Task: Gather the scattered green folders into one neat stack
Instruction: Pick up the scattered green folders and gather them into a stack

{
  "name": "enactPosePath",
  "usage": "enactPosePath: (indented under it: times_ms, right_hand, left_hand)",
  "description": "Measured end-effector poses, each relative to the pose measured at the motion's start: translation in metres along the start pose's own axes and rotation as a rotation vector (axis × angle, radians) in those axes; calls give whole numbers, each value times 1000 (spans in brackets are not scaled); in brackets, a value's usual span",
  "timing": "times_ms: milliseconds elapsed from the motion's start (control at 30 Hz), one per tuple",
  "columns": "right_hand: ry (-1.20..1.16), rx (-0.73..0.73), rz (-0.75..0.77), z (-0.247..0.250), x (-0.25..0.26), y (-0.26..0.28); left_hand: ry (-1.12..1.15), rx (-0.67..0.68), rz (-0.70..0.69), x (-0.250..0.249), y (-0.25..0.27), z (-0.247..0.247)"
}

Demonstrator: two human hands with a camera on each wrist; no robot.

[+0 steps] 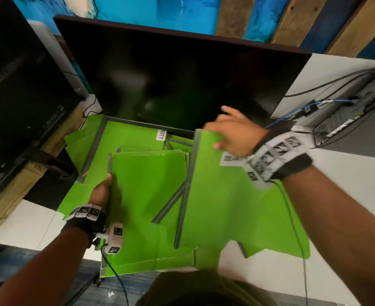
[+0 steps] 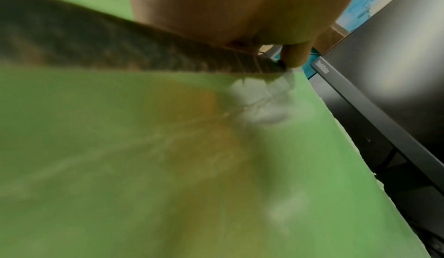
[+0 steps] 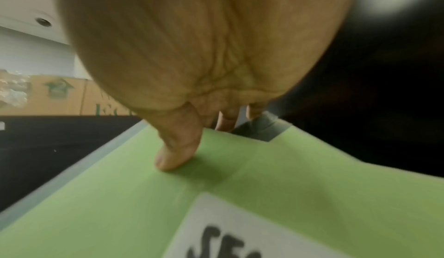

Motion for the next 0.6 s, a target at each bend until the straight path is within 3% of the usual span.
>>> enactPosePath:
  times_ms: [167,233,367,533,600]
  right_hand:
    - [-139,63,53,-41,39,-66]
    - [-318,70,31,-48,35,-65]
    - [-559,-73,27,-45,-2,-47]
    - [-471,-111,-235,-83,-24,-67]
    - [-339,-96,-255,-106,-13,-83]
  left_hand:
    - [-14,-71,-18,2,13,-9]
    - [-135,-131,-83,-3,18,-10]
    - [-274,-102,-185,-2,22,-12]
    - [-317,-81,-186,7,10,-2]
    - [-399,-91,-193,3,14,-7]
Point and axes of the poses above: each hand's wrist, its own y-axis away from the middle knuckle, its own z-axis out of the back of the hand, x = y × z, the point moved 5 cm from there along -y, towards the middle knuckle, and after that the axes turned 14 degrees about x, right-handed, at the moved point
